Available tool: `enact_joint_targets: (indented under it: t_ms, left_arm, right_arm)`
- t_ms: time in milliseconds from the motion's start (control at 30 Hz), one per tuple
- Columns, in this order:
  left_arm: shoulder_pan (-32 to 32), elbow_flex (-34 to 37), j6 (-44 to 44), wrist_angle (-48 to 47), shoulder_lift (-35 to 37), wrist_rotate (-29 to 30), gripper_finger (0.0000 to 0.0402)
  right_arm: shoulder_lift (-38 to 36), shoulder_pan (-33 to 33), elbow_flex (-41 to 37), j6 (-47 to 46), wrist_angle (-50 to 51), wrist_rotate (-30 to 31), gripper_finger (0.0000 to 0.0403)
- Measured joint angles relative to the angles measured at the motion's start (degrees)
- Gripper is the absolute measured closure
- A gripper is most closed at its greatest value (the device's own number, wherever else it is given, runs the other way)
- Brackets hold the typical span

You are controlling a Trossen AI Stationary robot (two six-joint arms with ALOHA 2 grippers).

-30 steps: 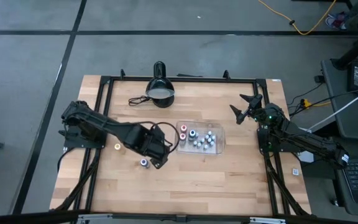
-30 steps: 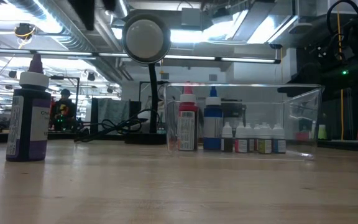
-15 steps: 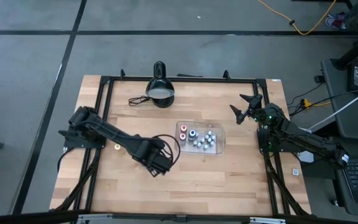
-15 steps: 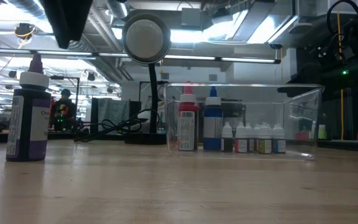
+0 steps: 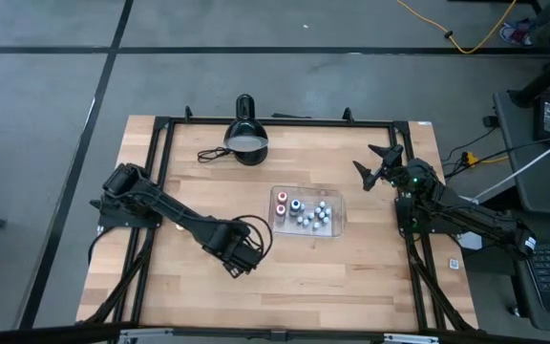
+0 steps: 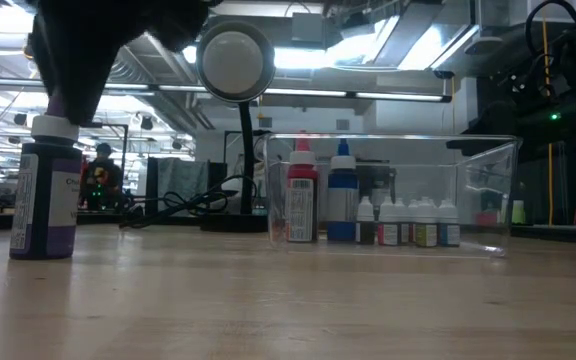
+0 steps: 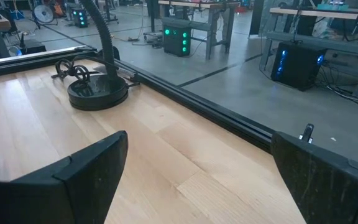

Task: Pick & Place food coloring
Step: Put the big purple food coloring bottle into the transparent bin

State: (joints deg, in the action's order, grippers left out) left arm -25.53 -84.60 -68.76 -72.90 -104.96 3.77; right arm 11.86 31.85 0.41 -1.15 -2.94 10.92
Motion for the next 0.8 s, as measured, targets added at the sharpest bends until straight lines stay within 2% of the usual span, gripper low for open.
enact_joint_targets:
  t_ms: [200, 433, 800]
  left_arm:
    - [0.0, 3.3, -0.2, 3.0, 0.2, -0.1, 0.0102]
    - [0.0, 3.6, -1.0, 4.0, 0.5, -0.7, 0.011]
    - [0.1, 3.6, -3.5, 2.1, 0.7, -0.6, 0.0184]
  right_arm:
    - [0.0, 0.0, 0.0, 0.1, 0.0, 0.0, 0.0008]
    - [0.0, 0.0, 0.0, 0.1, 0.0, 0.0, 0.0008]
    - [0.0, 0.0, 0.0, 0.1, 0.0, 0.0, 0.0008]
